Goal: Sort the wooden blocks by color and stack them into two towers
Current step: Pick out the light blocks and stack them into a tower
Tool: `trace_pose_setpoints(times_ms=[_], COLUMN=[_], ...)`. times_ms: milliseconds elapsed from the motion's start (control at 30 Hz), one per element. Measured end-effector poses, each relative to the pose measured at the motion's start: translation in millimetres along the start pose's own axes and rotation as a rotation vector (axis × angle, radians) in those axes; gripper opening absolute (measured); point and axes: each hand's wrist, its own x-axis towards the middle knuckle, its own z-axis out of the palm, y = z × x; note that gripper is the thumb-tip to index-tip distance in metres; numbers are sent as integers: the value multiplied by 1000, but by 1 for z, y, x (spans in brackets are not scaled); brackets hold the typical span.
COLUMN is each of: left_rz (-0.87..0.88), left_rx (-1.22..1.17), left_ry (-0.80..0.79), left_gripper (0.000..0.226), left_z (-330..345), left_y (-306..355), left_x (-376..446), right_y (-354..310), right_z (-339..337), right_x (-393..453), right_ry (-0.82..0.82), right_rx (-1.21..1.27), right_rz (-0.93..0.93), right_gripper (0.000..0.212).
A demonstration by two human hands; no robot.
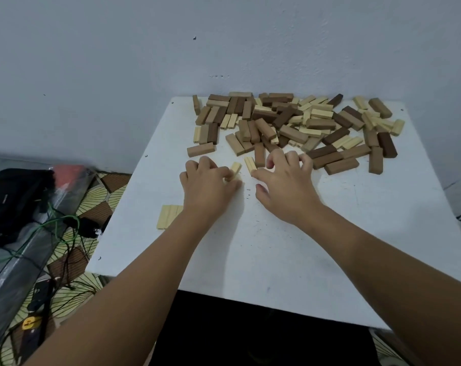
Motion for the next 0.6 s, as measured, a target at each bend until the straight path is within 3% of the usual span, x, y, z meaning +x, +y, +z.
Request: trace_pose_setpoints(times_ms=[300,500,600], left_rz=[92,63,-10], left_rx=[-221,-479,-584], left_ry=[-20,-76,-92], left_gripper=[25,30,22], left_z=[14,18,15], left_y=[29,51,48], left_x=[-68,-99,-104], right_y=[9,22,23], right_z=[-29,-46,-46], right_x=[-94,-126,-133], right_ry=[-30,-127,-155], right_rx=[251,389,476], right_rz=[245,254,301], right_gripper=[11,7,16])
